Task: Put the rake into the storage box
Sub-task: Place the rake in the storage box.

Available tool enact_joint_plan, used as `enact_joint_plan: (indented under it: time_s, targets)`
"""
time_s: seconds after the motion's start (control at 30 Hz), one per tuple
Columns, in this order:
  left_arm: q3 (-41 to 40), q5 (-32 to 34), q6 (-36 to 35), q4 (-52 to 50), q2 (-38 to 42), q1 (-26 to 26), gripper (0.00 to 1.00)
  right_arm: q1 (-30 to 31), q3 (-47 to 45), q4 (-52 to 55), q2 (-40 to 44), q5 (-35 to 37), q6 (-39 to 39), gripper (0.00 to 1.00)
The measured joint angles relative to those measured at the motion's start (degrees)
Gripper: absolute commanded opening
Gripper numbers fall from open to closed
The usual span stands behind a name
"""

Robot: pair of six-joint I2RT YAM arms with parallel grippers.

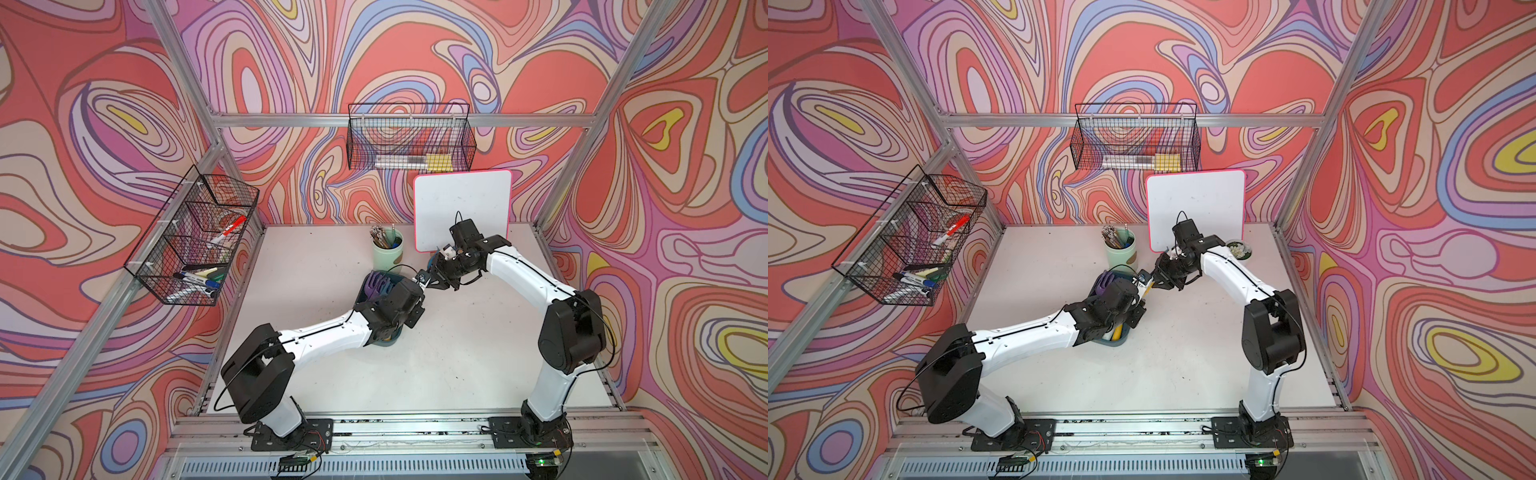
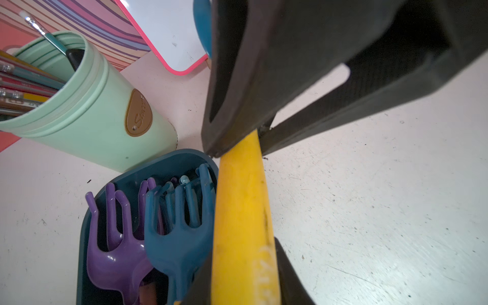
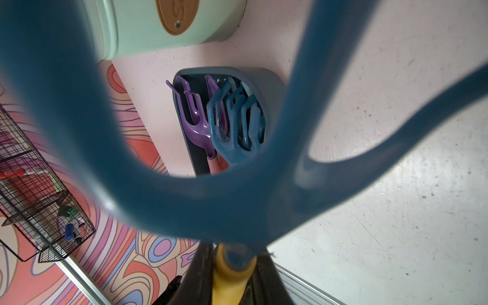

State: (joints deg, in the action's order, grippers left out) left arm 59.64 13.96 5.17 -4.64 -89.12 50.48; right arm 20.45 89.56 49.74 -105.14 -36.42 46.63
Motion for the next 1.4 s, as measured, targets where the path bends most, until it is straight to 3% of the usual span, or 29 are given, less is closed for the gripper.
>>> enact_joint_plan:
  time_s: [0.23,0.63,0.97,1.4]
  targets:
    - [-2.9,0.0,2.0,-3.4,5.0,-0.2,0.0,0.0,-0.8,-0.3,0.0,0.9,-5.0,0.32]
    - [-6.5,6.0,7.6,-5.3,13.4,-2.5,0.0,-0.1,-0.6,3.0,0.0,4.4,-7.2,0.32]
    - [-17.8,7.7,13.0,-11.3,24.5,-2.6,0.0,-0.1,-0.6,3.7,-0.2,4.6,-7.4,0.32]
    - [-20.2,1.1,14.2,-8.6,19.5,-6.9,0.0,-0.1,-1.2,3.6,-0.8,5.2,-7.5,0.32]
